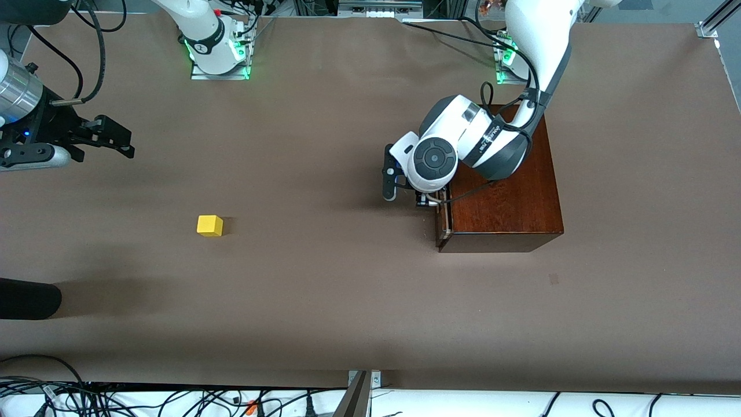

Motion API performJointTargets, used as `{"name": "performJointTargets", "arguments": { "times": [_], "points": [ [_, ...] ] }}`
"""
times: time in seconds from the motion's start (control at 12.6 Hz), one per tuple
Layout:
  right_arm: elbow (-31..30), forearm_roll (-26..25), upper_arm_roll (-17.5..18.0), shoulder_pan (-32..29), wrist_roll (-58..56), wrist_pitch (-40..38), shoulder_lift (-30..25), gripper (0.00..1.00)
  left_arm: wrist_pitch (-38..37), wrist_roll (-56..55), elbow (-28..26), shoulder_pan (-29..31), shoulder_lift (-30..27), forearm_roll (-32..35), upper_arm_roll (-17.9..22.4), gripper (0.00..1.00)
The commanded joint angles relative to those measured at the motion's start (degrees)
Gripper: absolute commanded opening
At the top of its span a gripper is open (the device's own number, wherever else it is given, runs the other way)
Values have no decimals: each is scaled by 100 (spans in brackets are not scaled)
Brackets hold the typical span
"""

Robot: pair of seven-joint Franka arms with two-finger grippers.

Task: Open drawer, take yellow block, close drawer
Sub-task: 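Push the drawer shut into the box with the left gripper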

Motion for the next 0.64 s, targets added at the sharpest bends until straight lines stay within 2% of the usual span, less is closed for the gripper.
{"name": "performJointTargets", "arguments": {
  "times": [0.0,0.56],
  "points": [
    [122,20,14,-7,64,-58,39,100,-129,160,-62,161,-134,297,107,100],
    [122,29,23,2,64,-40,48,100,-190,152,-19,205,-195,297,107,100]
  ]
}}
